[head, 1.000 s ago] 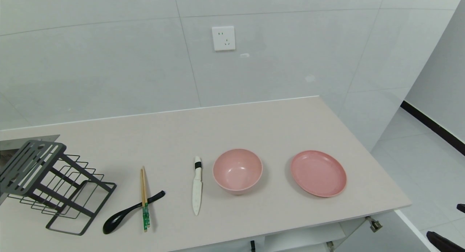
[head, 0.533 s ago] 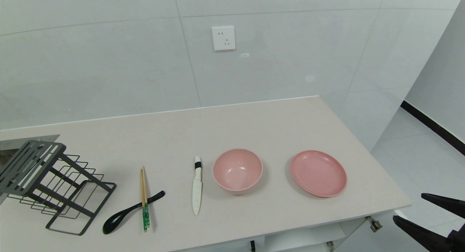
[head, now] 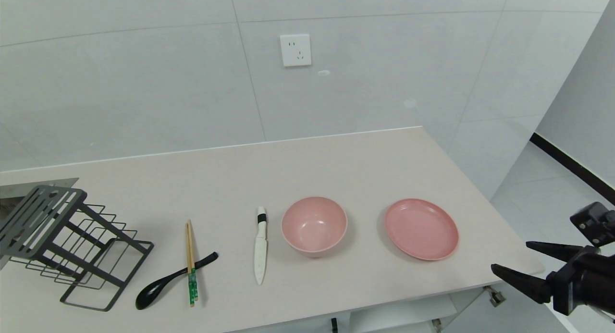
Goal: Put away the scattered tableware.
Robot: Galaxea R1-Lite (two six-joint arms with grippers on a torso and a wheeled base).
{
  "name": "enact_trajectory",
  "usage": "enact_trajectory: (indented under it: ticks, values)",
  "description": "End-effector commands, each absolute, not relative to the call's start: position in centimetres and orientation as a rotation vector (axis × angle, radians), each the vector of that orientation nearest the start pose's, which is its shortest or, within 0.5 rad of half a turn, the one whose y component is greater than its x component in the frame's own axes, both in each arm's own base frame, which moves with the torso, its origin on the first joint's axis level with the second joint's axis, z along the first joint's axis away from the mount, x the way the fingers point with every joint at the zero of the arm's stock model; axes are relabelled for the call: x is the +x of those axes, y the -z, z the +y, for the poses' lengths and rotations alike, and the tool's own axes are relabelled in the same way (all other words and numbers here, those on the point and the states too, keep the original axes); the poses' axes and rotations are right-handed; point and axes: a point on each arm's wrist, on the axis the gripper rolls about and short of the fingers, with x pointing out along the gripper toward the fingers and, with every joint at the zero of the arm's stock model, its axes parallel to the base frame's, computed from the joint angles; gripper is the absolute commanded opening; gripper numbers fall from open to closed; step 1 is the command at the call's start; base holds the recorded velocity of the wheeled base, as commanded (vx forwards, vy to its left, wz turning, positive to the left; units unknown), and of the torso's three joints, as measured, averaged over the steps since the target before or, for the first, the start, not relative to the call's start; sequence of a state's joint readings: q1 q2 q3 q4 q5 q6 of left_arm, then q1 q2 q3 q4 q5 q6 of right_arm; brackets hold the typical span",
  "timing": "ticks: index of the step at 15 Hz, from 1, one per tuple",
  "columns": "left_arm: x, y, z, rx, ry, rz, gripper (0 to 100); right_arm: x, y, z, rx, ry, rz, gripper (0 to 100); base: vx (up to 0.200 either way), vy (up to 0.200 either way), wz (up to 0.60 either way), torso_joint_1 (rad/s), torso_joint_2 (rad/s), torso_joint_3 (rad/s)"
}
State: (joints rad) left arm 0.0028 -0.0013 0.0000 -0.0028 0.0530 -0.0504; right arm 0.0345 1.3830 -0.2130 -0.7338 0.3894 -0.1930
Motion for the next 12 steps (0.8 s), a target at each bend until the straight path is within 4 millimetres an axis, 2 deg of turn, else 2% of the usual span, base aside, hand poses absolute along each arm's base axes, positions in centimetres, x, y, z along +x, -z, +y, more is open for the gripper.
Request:
enact_trajectory:
  ticks: [1,4,10,12]
  values:
    - [-2.3,-7.6,0.1,-0.051,-0.055,-0.004,100,21.0,-11.2,2.2,-0.108,-0.484,0.444,100,0.000,0.000,0.00,0.000,0.00,0.000]
    - [-2.3,-7.6,0.1,-0.049,-0.055,-0.004,100,23.4,-9.9,2.4,-0.115,-0.454,0.430,100,0.000,0.000,0.00,0.000,0.00,0.000]
    - [-2.3,-7.6,0.1,-0.048,-0.055,-0.004,100,25.7,-9.9,2.5,-0.100,-0.430,0.401,100,0.000,0.000,0.00,0.000,0.00,0.000]
    - [-2.3,-7.6,0.1,-0.048,-0.055,-0.004,100,26.3,-9.1,2.5,-0.089,-0.429,0.426,100,0.000,0.000,0.00,0.000,0.00,0.000]
